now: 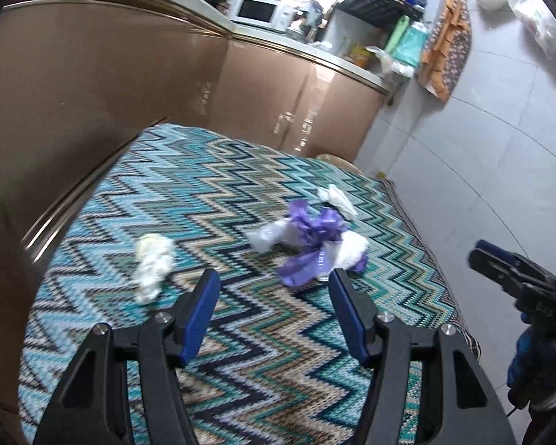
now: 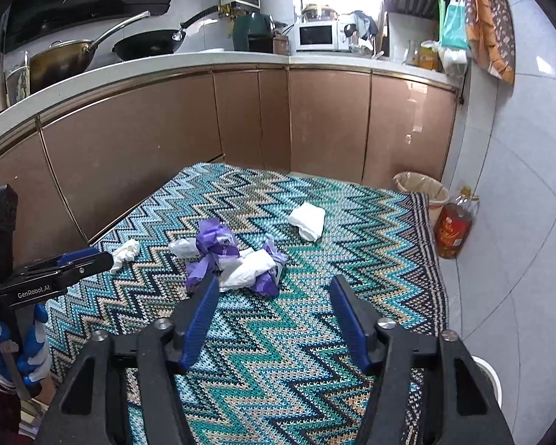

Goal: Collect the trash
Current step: 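Grasp the purple glove with left tool while right tool grasps a clear wrapper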

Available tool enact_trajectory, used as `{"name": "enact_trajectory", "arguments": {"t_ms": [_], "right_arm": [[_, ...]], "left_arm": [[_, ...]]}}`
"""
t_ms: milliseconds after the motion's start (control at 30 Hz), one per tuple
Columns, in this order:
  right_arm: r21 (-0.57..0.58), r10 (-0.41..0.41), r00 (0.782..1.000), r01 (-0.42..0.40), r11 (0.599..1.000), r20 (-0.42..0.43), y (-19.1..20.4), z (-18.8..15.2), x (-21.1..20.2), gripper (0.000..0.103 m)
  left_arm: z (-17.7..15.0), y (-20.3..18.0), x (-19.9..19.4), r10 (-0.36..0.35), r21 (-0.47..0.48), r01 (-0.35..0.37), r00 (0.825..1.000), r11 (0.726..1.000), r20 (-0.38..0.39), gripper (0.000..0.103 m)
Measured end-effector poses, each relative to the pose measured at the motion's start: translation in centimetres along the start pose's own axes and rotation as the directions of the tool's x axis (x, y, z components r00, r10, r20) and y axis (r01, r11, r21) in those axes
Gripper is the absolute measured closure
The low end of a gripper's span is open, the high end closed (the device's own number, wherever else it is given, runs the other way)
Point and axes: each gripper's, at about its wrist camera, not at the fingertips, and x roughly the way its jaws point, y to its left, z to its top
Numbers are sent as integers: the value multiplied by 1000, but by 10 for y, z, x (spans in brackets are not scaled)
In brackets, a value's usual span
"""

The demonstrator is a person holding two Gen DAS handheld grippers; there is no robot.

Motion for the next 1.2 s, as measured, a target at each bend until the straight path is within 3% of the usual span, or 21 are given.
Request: {"name": "enact_trajectory", "arguments": {"t_ms": [67,133,267,467,767,833,1200], "right_arm": [[-2,21,1000,-21,1000,-16,-3,-2,9,55],[-7,44,999,-44,999,-28,-6,-2,18,58],[-13,94,995,-95,995,-45,-9,-1,37,64],[-16,143,988,-144,989,-60,-15,5,61,66],[3,197,976,-197,980,-97,-26,10,101,68],[10,212,971,-213,977,-109,-28,10,111,69],[4,253,957,-255,967,-142,-24,13,146,76]], "left_arm": [[2,-9,8,-23,29,23,1000,999,-3,45],[6,-16,18,-49,56,50,999,997,-14,56],[15,-26,40,-87,87,91,995,992,-45,66],[34,-39,75,-117,118,124,991,985,-72,67],[42,-39,129,-92,146,114,985,983,-148,67],[40,-38,133,-93,144,116,984,983,-154,74],[33,-33,131,-104,120,122,984,985,-148,77]]}}
